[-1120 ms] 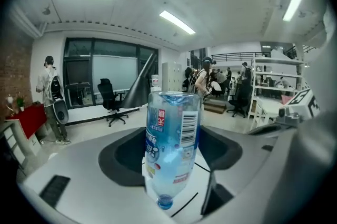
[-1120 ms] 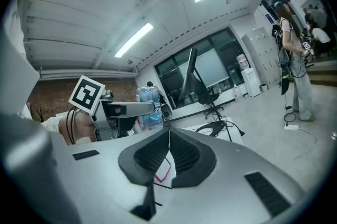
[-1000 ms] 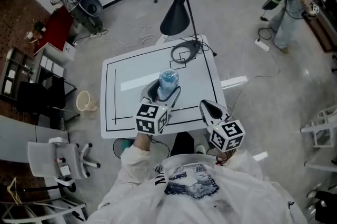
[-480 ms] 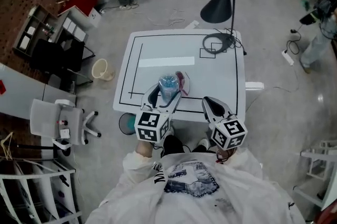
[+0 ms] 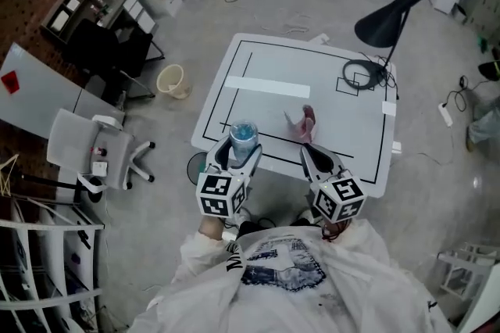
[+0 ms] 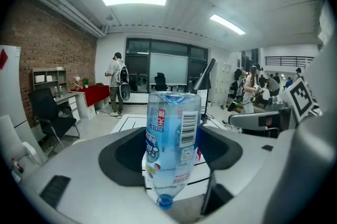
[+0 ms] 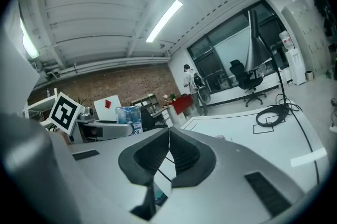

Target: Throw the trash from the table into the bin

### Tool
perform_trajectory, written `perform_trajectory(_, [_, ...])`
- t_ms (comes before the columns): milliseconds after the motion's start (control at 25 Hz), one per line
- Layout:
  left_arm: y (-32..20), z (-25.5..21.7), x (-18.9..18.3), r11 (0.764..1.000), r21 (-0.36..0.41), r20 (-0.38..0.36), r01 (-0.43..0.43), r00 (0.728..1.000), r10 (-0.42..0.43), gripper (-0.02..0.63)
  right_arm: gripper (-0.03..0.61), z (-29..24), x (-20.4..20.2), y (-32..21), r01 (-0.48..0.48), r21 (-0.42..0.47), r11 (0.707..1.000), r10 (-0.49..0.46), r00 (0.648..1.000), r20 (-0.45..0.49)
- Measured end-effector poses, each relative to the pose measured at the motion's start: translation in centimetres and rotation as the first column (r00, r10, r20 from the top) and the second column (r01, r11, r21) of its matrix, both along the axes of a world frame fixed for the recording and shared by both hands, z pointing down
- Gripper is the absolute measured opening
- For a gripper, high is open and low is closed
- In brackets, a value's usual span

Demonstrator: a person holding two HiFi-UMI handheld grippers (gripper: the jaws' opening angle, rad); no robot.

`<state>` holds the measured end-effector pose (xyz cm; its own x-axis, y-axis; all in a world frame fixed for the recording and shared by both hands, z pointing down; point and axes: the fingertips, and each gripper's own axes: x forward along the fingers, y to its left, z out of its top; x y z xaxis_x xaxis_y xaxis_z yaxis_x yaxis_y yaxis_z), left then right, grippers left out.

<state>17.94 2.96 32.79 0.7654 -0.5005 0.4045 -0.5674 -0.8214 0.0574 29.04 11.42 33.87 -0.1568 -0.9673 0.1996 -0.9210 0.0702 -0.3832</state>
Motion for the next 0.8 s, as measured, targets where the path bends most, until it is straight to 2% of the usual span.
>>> perform_trajectory(360, [-4.9,0.0,-8.6,0.999,0.000,-0.024,0.049,0.998,-0.049,0.310,0.021,-0.6,-8.4,-5.4,0.051,-0.019,0.999,-0.051,0.998,-0.023])
perform_trajectory(800, [-10.0,1.4,-20.6,0.992,-0.042,-0.058,0.120,0.991,-0.122,0.310,0.021,-0.3,-19.9,-11.7,0.125,-0.052,0.991,-0.128,0.990,-0.059])
